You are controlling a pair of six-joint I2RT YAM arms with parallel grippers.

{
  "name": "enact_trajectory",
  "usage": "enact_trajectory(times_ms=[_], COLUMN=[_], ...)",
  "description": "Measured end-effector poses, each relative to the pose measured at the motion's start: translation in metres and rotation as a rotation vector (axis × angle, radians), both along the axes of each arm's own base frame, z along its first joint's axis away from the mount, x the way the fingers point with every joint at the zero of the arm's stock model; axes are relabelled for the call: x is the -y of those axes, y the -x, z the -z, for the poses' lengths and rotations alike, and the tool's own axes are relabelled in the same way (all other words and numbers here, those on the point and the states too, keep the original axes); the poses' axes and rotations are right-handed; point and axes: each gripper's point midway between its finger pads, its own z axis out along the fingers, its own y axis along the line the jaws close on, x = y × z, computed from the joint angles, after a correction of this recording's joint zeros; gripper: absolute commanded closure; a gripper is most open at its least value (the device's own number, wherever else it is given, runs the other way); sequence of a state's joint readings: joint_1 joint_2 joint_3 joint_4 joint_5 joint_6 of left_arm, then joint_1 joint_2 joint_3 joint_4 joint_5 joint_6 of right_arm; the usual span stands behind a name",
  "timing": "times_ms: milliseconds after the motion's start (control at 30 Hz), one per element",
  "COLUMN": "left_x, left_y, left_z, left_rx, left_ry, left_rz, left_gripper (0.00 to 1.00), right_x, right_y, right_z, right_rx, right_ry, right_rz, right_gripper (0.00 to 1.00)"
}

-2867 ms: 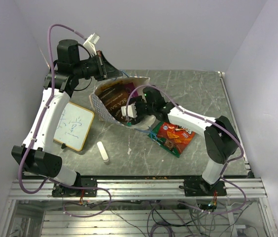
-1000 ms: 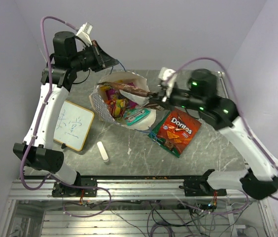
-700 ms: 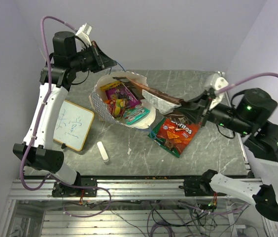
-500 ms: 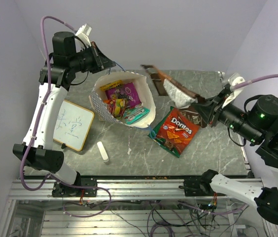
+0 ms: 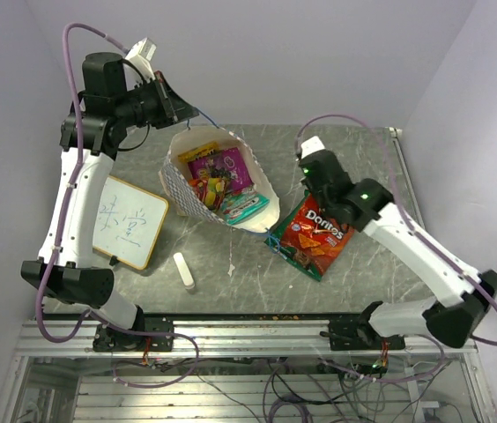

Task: Take the snacks out of the paper bag
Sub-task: Place the snack at the center of the board.

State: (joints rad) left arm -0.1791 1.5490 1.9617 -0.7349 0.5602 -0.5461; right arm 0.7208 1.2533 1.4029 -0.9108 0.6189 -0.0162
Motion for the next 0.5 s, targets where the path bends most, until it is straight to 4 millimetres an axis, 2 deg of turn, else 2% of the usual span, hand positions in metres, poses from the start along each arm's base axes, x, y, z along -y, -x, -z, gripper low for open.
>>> enact_trajectory(times_ms=[33, 133, 267, 400, 500], left_x=[-0.001, -0.003, -0.002, -0.001, 0.001], left_y=[0.0, 0.0, 0.0, 0.001, 0.002], left_z=[0.0, 0.0, 0.001, 0.003, 0.002], left_rx=[0.001, 0.002, 0.001, -0.008, -0.009], left_ry=[-0.003, -0.003, 0.002, 0.007, 0.016], left_rz=[-0.001, 0.0, 0.011, 0.019, 0.028], left_gripper=[0.93, 0.93, 0.93, 0.93, 0.93], right_x=[0.001, 0.003, 0.007, 0.012, 0.007], right_y=[-0.003, -0.01, -0.014, -0.008, -0.002], right_z=[0.015, 0.04, 0.054, 0.072, 0.087], right_rx=[-0.03, -0.081, -0.097, -0.133, -0.18], right_ry=[0.051, 0.144, 0.202, 0.236, 0.217], right_rz=[0.005, 0.021, 0.048, 0.045, 0.018], right_gripper=[1.0, 1.0, 1.0, 1.0, 1.0])
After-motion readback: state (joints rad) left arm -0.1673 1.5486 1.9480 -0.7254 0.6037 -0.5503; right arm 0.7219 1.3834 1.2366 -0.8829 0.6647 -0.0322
